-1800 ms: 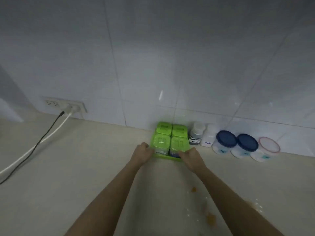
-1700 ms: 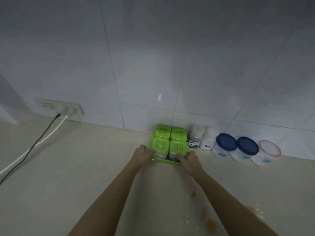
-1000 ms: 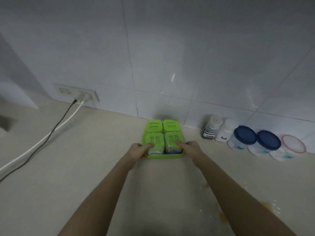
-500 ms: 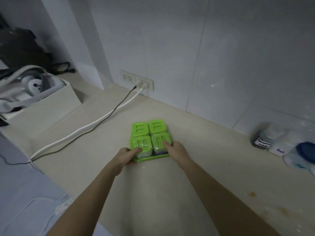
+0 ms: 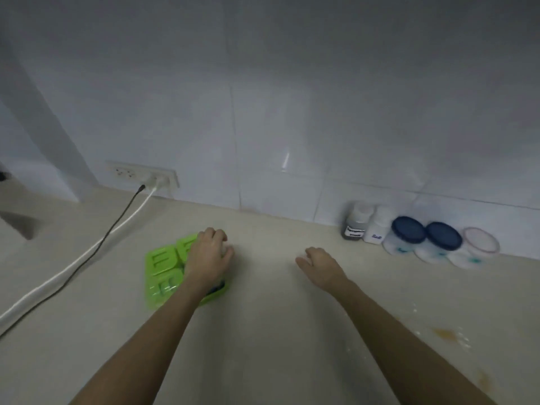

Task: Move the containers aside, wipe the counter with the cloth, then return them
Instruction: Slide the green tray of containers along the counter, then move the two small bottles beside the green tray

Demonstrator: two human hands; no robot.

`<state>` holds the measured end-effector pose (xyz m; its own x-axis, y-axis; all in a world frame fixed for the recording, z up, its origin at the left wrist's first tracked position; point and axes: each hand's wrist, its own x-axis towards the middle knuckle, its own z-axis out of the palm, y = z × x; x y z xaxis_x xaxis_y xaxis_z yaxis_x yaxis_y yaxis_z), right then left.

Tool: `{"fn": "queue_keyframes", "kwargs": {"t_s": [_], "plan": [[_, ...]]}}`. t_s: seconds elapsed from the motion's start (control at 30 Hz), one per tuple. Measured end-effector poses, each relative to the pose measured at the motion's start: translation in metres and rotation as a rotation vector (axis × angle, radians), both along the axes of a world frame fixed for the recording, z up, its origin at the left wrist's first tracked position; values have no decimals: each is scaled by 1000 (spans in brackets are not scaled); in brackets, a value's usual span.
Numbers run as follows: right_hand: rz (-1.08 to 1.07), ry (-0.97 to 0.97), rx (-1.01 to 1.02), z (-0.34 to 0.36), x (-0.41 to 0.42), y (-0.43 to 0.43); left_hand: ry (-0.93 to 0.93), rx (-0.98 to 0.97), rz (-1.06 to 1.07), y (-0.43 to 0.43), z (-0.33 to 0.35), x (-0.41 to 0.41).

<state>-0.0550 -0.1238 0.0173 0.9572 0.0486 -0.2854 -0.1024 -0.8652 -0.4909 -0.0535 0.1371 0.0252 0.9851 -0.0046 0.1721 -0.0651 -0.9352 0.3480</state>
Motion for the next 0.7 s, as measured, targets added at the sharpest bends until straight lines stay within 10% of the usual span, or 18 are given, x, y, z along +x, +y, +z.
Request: {"fn": "queue_keyframes", "kwargs": {"t_s": [0.33, 0.7], "plan": [[-116, -75, -204, 32, 6, -178, 119, 72, -407, -199, 7, 58], [126, -208, -282, 32, 80, -237, 300, 145, -385, -323, 11, 105]]}}
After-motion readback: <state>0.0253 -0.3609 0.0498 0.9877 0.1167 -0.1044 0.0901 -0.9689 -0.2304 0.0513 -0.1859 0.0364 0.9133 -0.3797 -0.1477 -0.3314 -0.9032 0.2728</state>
